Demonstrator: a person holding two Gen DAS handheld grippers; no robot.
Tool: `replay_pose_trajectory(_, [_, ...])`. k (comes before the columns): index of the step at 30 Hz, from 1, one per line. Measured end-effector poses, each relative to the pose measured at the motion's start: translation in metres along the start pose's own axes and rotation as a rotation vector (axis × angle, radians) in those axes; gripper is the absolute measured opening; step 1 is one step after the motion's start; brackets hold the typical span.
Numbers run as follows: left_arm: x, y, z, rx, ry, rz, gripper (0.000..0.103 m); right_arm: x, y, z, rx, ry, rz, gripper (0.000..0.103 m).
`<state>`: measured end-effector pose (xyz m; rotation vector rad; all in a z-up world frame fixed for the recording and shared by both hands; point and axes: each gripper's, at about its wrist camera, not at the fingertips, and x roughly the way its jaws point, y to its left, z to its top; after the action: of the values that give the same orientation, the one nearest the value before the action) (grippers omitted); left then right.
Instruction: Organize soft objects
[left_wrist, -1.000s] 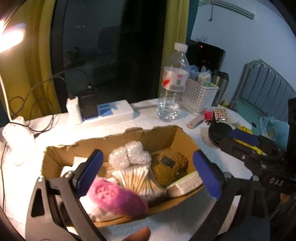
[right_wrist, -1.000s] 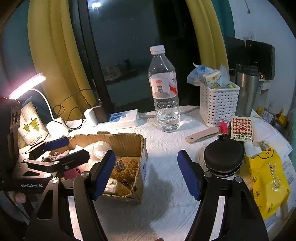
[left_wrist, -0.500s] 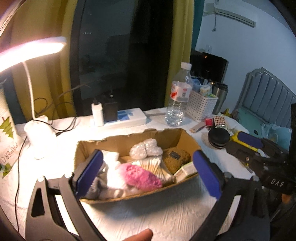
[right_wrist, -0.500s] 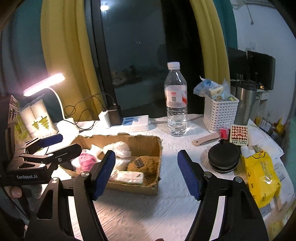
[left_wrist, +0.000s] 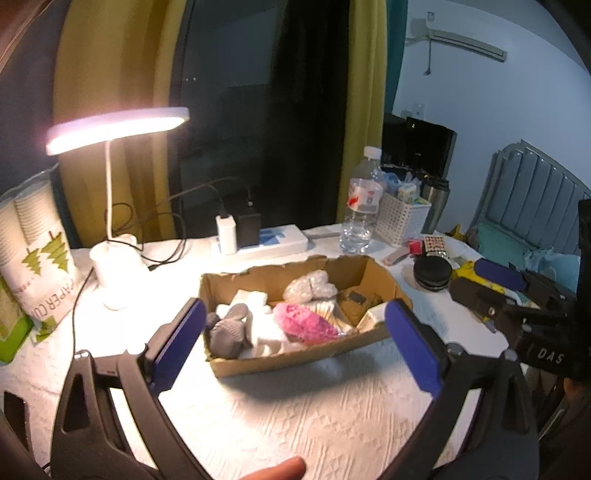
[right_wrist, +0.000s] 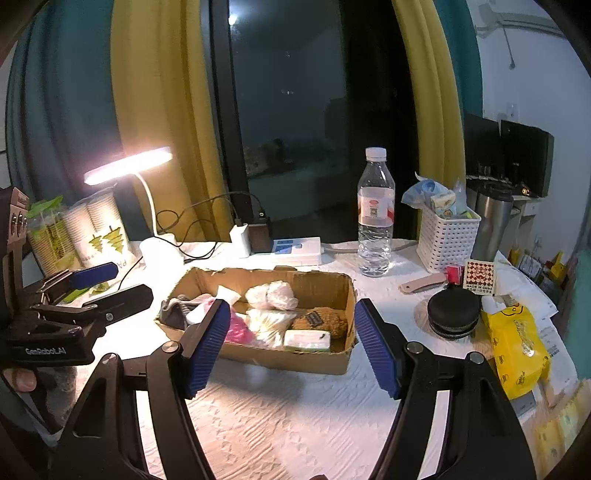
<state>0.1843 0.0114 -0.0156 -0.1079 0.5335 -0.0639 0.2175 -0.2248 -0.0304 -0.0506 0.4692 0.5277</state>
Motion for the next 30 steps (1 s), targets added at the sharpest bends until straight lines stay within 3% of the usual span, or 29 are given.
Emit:
replay_pose_trajectory(16, [-0.061, 0.01, -0.02, 0.024, -0.045, 0.034, 0.098, -0.043, 0.041, -0.01, -0.036, -0.034, -0.008, 0.073])
replay_pose_trajectory(28, [-0.118, -0.003, -0.021, 0.056, -0.14, 0.014, 0.099, -0.093, 0.059, -0.01, -0.055, -0.111, -0.05, 0.073])
replay_pose_trajectory(30, [-0.125, -0.005, -0.021, 0.061, -0.155, 0.013, 0.098, -0.102, 0.061, -0.011, -0.056, -0.128, -0.059, 0.077])
